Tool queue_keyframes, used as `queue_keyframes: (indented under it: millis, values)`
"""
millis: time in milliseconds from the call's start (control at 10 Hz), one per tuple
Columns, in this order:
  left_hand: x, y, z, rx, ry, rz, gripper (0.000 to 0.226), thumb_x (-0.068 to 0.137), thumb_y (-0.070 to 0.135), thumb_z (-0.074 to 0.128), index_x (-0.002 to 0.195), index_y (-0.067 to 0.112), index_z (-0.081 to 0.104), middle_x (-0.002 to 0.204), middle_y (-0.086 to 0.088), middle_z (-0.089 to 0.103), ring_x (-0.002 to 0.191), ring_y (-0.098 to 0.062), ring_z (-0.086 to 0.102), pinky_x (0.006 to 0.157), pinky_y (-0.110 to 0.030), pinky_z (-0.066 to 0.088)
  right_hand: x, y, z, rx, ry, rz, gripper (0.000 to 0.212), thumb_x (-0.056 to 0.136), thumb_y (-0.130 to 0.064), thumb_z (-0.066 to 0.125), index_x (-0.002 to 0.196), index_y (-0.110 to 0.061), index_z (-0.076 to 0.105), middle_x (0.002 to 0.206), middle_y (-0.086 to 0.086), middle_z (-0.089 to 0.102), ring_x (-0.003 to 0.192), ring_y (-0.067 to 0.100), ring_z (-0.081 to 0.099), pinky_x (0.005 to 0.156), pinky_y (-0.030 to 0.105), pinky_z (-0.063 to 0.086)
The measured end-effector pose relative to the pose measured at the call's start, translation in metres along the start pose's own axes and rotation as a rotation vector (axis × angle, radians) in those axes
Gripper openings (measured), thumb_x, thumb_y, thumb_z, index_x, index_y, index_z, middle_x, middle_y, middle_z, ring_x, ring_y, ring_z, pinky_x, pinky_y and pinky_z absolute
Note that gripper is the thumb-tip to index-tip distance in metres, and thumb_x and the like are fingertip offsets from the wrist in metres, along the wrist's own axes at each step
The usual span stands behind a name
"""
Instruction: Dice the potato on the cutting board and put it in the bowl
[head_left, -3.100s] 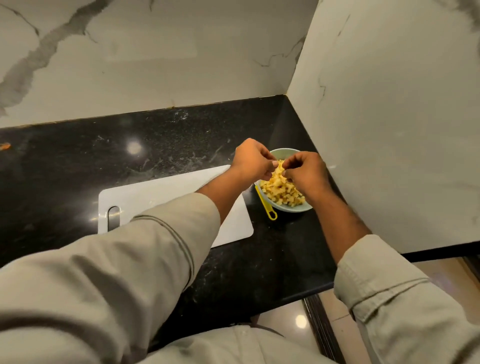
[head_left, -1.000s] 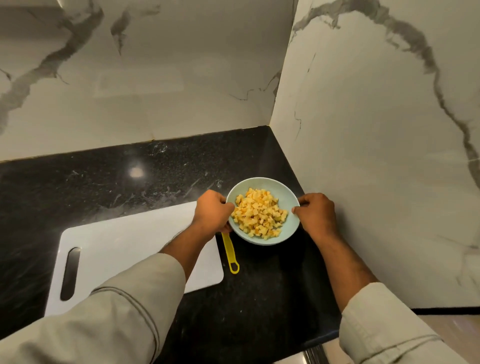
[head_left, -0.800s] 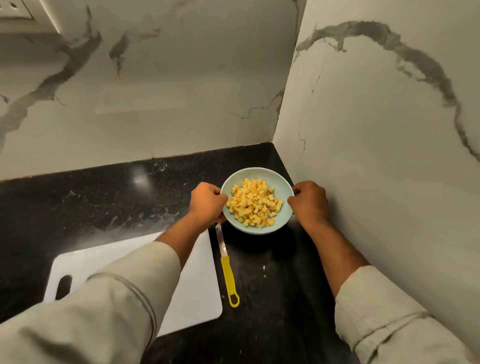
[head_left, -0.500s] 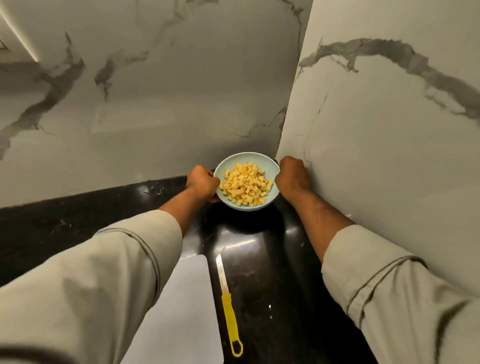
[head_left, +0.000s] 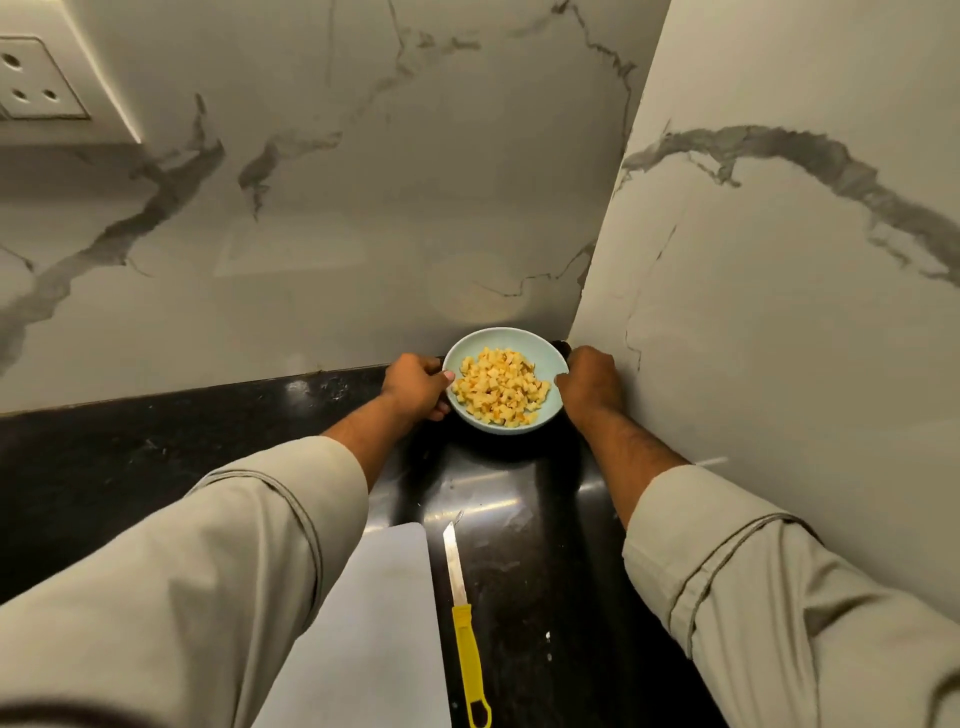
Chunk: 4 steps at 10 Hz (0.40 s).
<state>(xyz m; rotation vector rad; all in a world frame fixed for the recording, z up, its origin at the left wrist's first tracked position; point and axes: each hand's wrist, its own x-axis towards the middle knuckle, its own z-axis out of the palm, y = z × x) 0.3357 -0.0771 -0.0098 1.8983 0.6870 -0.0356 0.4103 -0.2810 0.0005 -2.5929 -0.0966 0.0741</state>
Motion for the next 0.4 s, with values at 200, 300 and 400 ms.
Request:
queue_keyframes:
  millis: [200,300,400]
  values:
    - [-0.074,-0.053,-0.056,0.162,0.062,0.192,0.041,0.087,0.019,0.069,0.127,0.012,0.061,0.117,-0.008,0.067,0.104,-0.016,0.064,0.091,-0.027,0.050,-0.103,-0.025,0.002,0.226,0.134,-0.298,0.025,0.088,-0.009,0.064,0.112,-0.007,0.068,0.112,0.010,0.062,0.100,0.021,0.058,0.090,0.029,0.046]
    - [-0.134,-0.113,-0.094,0.285,0.177,0.110,0.037,0.087,0.021,0.069,0.123,0.015,0.065,0.119,-0.003,0.068,0.105,-0.015,0.064,0.091,-0.026,0.047,-0.188,-0.032,0.030,0.273,-0.136,-0.288,0.008,0.085,-0.009,0.065,0.088,-0.012,0.073,0.089,0.005,0.066,0.082,0.017,0.061,0.077,0.031,0.052]
    - [-0.183,-0.165,-0.122,0.367,0.390,-0.011,0.036,0.088,0.022,0.067,0.122,0.012,0.065,0.124,-0.009,0.064,0.111,-0.027,0.061,0.097,-0.037,0.046,-0.230,-0.029,0.056,0.251,-0.260,-0.183,0.015,0.081,-0.005,0.061,0.071,-0.016,0.062,0.077,0.004,0.061,0.076,0.021,0.058,0.068,0.030,0.046]
